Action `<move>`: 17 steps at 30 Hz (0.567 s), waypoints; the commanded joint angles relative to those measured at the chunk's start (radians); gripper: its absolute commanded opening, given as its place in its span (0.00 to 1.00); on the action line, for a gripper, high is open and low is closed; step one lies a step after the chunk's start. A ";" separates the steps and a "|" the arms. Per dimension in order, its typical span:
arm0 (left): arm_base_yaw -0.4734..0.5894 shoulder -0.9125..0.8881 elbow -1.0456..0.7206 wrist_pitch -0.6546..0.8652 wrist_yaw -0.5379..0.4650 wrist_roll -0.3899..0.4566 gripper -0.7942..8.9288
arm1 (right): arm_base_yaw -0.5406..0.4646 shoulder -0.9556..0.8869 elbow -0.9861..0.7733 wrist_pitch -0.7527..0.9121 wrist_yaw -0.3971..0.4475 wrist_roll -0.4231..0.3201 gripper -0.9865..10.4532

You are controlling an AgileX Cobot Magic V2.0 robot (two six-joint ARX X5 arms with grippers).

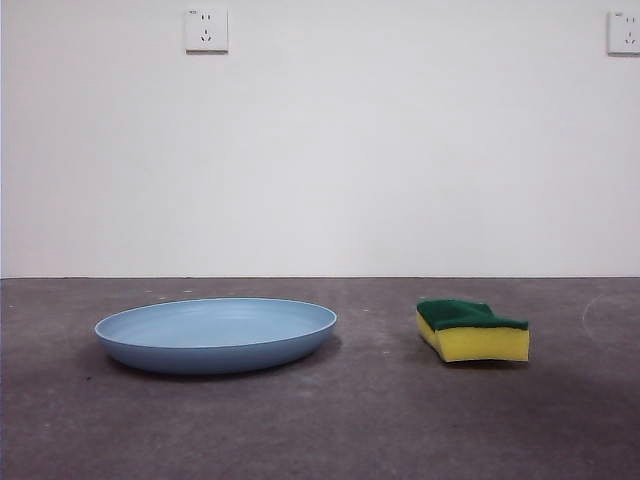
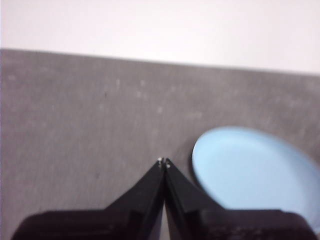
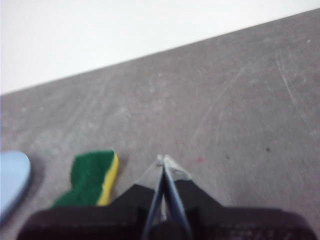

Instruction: Pick up the plate,pick up the cloth,clean the plate with the cloth

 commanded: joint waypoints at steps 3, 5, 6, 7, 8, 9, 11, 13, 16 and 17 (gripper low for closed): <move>0.003 0.081 0.130 -0.053 0.002 -0.073 0.07 | 0.000 0.137 0.132 -0.014 -0.005 0.047 0.08; 0.003 0.132 0.191 -0.083 0.003 -0.072 0.07 | 0.000 0.206 0.200 -0.038 -0.005 0.039 0.08; 0.003 0.164 0.224 -0.099 0.003 -0.072 0.07 | 0.000 0.249 0.242 -0.050 -0.005 0.030 0.08; 0.003 0.197 0.258 -0.115 0.003 -0.066 0.07 | 0.000 0.288 0.279 -0.058 -0.005 0.023 0.08; 0.003 0.226 0.288 -0.129 0.003 -0.060 0.07 | 0.000 0.320 0.310 -0.066 -0.005 0.016 0.08; 0.003 0.262 0.322 -0.145 0.004 -0.054 0.07 | 0.000 0.356 0.346 -0.075 -0.006 0.004 0.08; 0.003 0.333 0.386 -0.180 0.007 -0.029 0.07 | 0.000 0.424 0.416 -0.105 -0.012 -0.034 0.08; 0.003 0.410 0.454 -0.224 0.013 0.005 0.07 | 0.000 0.499 0.495 -0.151 -0.052 -0.084 0.08; 0.003 0.516 0.542 -0.289 0.055 0.050 0.07 | 0.000 0.612 0.613 -0.249 -0.087 -0.145 0.08; 0.003 0.546 0.568 -0.313 0.065 0.060 0.07 | 0.000 0.644 0.648 -0.283 -0.089 -0.162 0.08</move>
